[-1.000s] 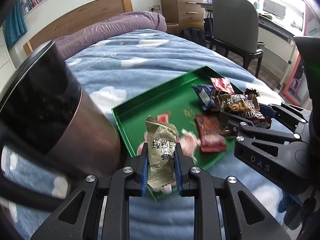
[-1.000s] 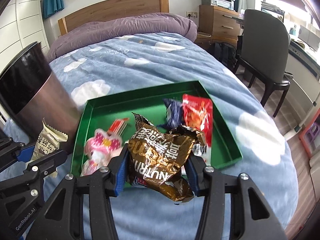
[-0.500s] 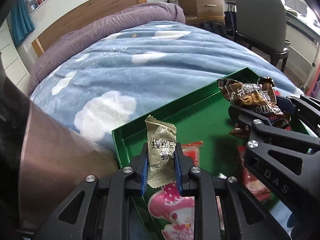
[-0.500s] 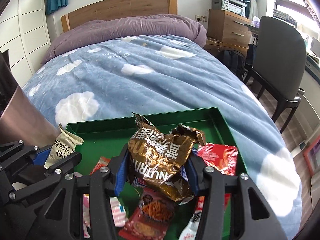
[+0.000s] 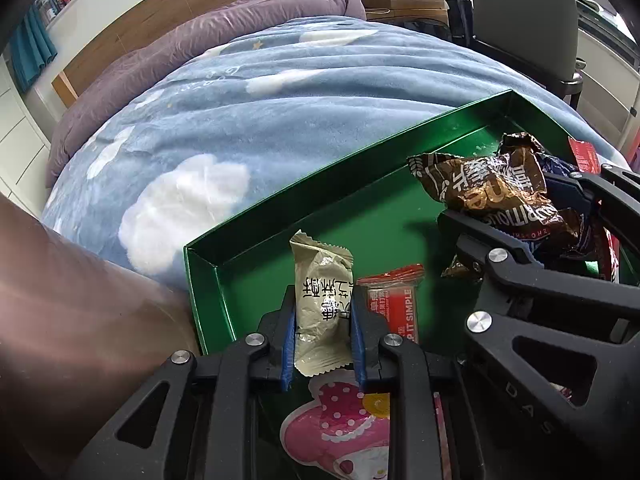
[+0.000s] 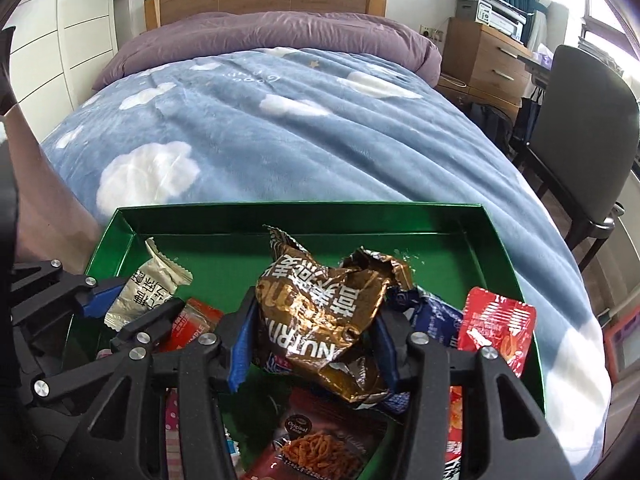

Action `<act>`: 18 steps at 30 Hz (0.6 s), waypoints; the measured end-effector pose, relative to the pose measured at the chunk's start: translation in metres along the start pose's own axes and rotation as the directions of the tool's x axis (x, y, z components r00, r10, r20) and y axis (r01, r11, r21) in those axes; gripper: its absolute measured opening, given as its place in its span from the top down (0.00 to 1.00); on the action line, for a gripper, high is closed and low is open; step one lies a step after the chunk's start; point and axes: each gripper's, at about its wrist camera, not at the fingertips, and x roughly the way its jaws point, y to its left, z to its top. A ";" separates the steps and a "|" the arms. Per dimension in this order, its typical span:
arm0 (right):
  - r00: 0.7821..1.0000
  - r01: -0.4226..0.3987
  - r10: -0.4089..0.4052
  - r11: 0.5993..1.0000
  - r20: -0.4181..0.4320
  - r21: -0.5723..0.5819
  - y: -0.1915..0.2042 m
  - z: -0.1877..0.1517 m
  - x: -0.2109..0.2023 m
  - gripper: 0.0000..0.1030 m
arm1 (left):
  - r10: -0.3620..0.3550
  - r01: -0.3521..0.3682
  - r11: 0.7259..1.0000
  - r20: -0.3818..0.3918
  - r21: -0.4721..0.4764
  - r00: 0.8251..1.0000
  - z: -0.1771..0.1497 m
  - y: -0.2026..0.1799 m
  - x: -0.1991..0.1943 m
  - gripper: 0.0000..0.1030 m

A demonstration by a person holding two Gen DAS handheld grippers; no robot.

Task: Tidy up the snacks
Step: 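Lower both candies into the green tray and open both tools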

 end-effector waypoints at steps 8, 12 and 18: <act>1.000 0.011 -0.011 1.000 -0.002 0.004 0.000 0.000 -0.004 0.23 | 0.020 -0.021 1.000 0.015 0.013 1.000 0.000 -0.003 -0.008 0.61; 1.000 0.013 -0.013 1.000 -0.005 0.011 -0.001 -0.001 -0.007 0.18 | 0.018 -0.018 1.000 0.012 0.019 1.000 -0.001 -0.002 -0.011 0.58; 1.000 0.014 -0.014 1.000 -0.003 0.023 -0.002 -0.001 -0.016 0.10 | 0.013 -0.013 1.000 0.017 0.022 1.000 -0.001 -0.003 -0.020 0.53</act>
